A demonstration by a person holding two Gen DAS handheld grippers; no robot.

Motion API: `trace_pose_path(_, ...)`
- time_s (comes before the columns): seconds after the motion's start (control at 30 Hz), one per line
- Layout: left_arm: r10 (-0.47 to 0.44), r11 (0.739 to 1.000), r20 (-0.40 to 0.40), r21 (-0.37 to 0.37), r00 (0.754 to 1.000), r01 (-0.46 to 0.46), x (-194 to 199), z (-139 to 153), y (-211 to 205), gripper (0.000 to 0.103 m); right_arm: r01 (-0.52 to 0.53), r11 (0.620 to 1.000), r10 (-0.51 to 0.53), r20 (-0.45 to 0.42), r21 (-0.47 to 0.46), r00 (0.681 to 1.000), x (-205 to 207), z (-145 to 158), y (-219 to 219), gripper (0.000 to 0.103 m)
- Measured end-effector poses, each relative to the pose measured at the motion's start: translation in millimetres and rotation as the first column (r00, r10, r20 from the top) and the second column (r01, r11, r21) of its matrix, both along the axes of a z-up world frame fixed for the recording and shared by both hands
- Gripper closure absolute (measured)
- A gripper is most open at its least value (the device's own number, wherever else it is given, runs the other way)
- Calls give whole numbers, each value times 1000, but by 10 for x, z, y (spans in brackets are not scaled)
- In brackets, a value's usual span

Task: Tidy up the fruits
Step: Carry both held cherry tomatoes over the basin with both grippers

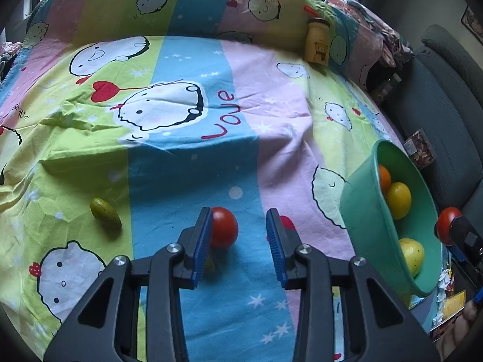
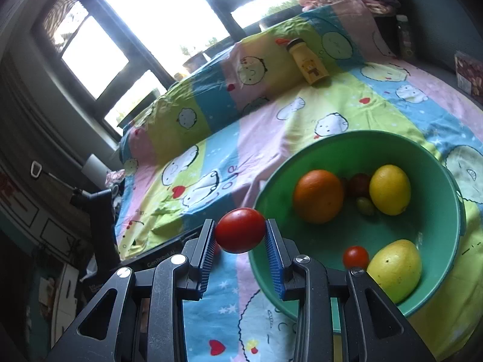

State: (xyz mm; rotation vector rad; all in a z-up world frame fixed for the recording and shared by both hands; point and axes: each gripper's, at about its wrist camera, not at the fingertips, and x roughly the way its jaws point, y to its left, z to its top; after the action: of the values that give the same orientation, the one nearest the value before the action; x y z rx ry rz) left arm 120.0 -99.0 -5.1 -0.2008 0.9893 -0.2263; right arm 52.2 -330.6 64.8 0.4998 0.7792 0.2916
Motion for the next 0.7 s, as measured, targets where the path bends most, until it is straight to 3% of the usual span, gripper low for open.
trace_pose_path(0.07,21,999,8,48,1000,-21,16,-15,7,68,25,1000,-25,-10,10,1000,5,-29,-73,69)
trace_pose_path(0.17,36,999,2,40,999,-36,24,-45,62,68,36,999,-36,-12,29,999,12,-43,-144,69)
trace_pose_path(0.3,68,994,-10,89,998,-67,47,-105,78,68,24,999,-24,-13,26,1000,14,-46,-125,69)
trace_pose_path(0.47,62,997,-69,55,996,-58,102,-220,109,69,14,1000,-14,-13,16,1000,18,-52,-81,69)
trace_pose_path(0.7,74,996,-44,54,996,-72,76,-191,114,73,24,1000,-24,-26,11,999,47,-87,-93,69)
